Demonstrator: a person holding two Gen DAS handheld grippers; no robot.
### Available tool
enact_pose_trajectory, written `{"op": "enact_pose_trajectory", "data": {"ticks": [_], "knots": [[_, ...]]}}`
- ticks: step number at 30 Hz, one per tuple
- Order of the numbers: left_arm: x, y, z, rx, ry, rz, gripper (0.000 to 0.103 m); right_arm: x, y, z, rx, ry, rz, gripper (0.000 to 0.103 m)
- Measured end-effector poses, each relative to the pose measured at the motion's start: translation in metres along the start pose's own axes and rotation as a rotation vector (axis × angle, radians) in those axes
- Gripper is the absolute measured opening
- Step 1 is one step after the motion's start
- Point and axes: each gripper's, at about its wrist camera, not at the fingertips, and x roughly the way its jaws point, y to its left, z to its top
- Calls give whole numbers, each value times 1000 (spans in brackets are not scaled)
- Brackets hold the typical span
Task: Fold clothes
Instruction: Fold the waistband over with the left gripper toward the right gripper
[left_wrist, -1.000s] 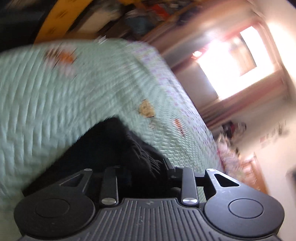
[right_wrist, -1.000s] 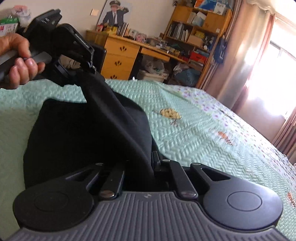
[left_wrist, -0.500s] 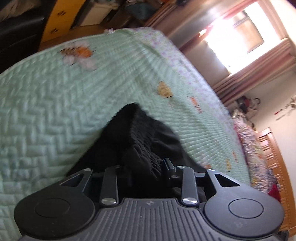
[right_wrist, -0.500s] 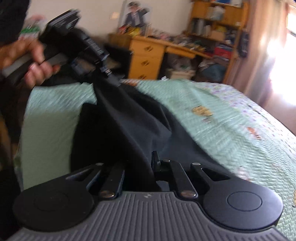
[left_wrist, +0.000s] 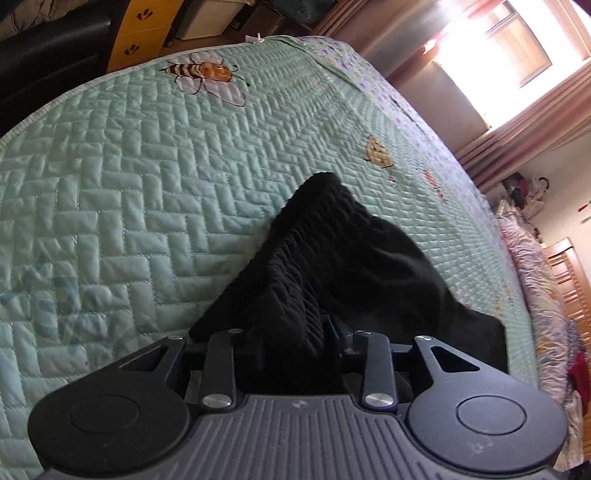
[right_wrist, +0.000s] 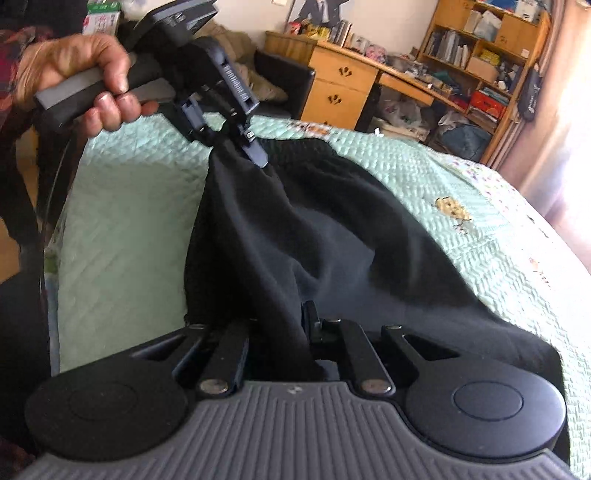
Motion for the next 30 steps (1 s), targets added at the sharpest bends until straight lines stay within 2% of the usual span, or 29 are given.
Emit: {"op": "enact_pose_trajectory", "data": {"ticks": [4,6,8,14,17,18,20,22,23,24,27,28,29,30], "knots": [[-12,-3,-3,-8,-25,5,42,9,5,-5,-6,15,4,11],[-27,-7,-7,-5,-58,10,53,8,5,-7,7,5,2,11],[-42,-11,-11,1,-92,9,54,8,5,-8,19,-4,1,12],[-54,-44,-8,72,-145,-36,55,8,3,-11,38,-22,-2,13],[-59,-60,-7,107,-172,-59,69,8,6,-13,41,-24,-5,13],[-61,-66,-6,119,-180,-67,69,8,6,-13,41,-24,-7,13],[-32,-69,-2,149,-126,-44,69,7,7,-13,42,-23,-10,13],[6,-57,1,160,-58,45,57,7,7,-14,41,-22,-12,14],[18,-49,0,146,-47,73,40,8,7,-14,38,-24,-14,14],[29,-40,-1,132,-37,99,30,8,8,-14,36,-26,-16,14],[31,-28,-1,118,-73,96,16,7,8,-16,37,-39,-26,15],[30,-24,-1,103,-75,97,13,7,8,-17,38,-44,-30,18],[30,-22,-1,96,-76,97,8,5,8,-18,40,-47,-37,26],[29,-21,0,95,-77,95,7,1,8,-20,39,-52,-44,30]]}}
